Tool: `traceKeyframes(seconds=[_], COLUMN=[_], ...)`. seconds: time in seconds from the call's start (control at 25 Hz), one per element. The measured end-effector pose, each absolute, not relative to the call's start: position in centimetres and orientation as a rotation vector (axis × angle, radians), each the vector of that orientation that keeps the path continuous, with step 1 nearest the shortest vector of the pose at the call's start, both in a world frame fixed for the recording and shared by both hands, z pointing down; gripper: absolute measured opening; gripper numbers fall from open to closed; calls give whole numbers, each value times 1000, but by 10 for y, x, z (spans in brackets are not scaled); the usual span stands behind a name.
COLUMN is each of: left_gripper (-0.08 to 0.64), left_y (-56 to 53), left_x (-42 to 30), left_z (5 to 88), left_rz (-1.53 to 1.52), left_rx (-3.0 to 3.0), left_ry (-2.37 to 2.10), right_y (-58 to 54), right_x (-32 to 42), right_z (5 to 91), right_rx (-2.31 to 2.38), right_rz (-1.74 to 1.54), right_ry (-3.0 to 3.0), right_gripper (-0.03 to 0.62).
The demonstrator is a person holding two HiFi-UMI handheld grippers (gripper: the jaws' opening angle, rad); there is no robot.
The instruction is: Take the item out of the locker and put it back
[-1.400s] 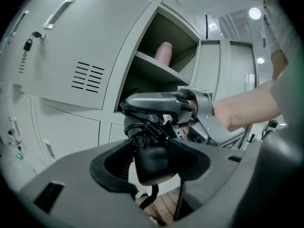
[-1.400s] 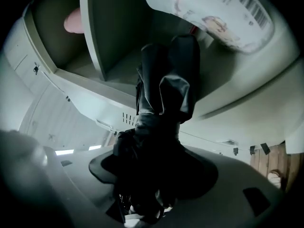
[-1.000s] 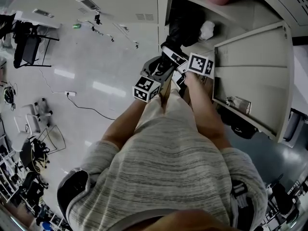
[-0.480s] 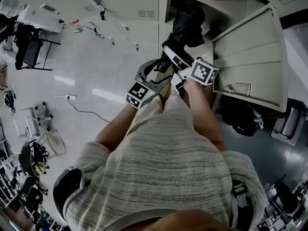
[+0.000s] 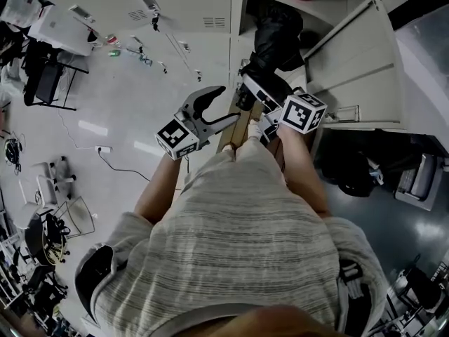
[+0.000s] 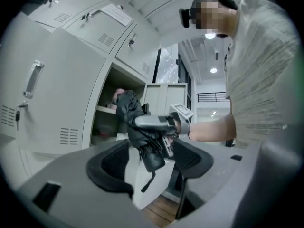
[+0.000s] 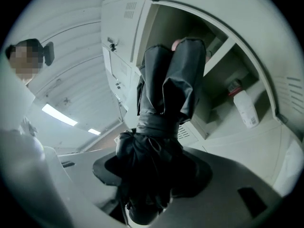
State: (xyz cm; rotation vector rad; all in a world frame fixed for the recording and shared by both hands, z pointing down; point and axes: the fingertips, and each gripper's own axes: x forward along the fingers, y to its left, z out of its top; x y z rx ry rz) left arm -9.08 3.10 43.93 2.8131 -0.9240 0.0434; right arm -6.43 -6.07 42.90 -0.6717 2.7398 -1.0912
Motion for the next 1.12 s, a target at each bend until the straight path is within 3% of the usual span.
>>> traceKeyframes(seconds=[0.04,0.08,0.12,0.16,0.68,0.72,0.84,0.96,1.12], left_gripper=[234,99,19,7,10,21,206,257,273], left_y=[31,30,27,24,22,22,22,23,17], left_x=[-95,-100,-105,-109,-102,-99,-86,-74,-60], left_z=[431,425,421,419,415,417,426,445,472], left_rz=[24,16,19,31,9,16,50,167,310], left_rx=[2828,2835,2836,2834,2858,2863,2877,2903,2904], left_ry=[-946,-983,-1031,-1083,-1142,-1132,-1095,-1043,-1008], right_y=[-57,-53,-50,-47,-36,-38,-49,-66,-88], right_x=[-63,-61,-60,-59,-60,-60,-59,-61,-66], right_z=[427,425,423,422,433,436,449,463,480], right_rx=[-674,-673,-672,-671,-672,-674,-691,-694,-689], right_rz=[-1066,-1048,-1038,-1035,-1186,-1211,-1284,-1364,-1445], right_ry=[2762,2776,2784,2788,2731,2718,2684,2646,2618], right_gripper=[256,256,256,256,256,256,256,256,258])
